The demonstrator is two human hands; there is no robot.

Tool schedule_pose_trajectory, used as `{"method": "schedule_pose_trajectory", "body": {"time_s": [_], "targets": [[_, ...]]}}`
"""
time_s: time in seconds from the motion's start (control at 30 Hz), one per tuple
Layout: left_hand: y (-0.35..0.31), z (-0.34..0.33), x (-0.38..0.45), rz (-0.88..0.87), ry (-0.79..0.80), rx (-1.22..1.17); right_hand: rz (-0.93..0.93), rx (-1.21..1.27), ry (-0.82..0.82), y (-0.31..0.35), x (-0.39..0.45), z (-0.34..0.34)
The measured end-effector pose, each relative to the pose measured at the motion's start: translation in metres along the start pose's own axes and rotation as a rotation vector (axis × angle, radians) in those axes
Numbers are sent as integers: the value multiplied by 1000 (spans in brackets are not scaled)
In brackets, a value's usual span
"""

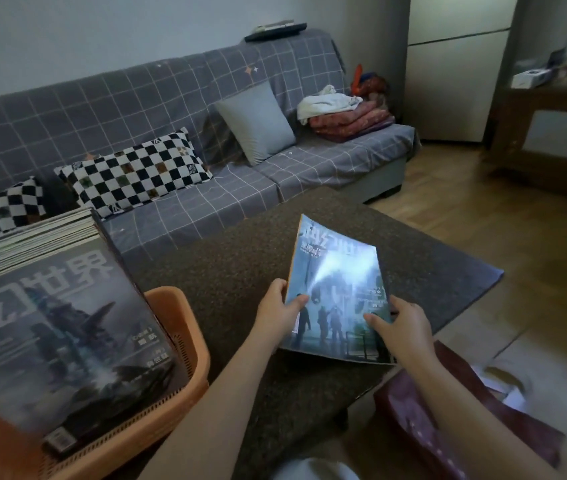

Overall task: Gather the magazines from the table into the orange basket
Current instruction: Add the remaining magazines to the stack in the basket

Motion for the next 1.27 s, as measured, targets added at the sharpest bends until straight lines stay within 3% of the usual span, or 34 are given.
{"method": "schedule_pose_trajectory", "body": {"time_s": [0.2,0.37,0.6,0.93,1.14,1.27], "targets": [[-36,45,-53,-193,-149,-105,-66,443,294,5,-35,0],[-58,102,-101,-280,-294,-118,63,685,494,54,-87,4],[-61,182,-164,-352,-479,-195,246,613,597,118,-153,-19],[-10,280,-223,-222,-712,-180,397,469,687,185,-215,-102],[39,314,-224,-82,-770,-149,480,325,615,209,-221,-153],[52,330,-230,-56,-853,21,591,187,511,218,-224,-176]]}}
Point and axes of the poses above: each hand's wrist, its own x-axis towards the middle knuckle, its own z-axis out of the back of the hand, y = z × x, the point moved 10 cm from there along x, towards the middle knuckle, and after that the axes turned 13 degrees about -z, right-handed, at the moved point
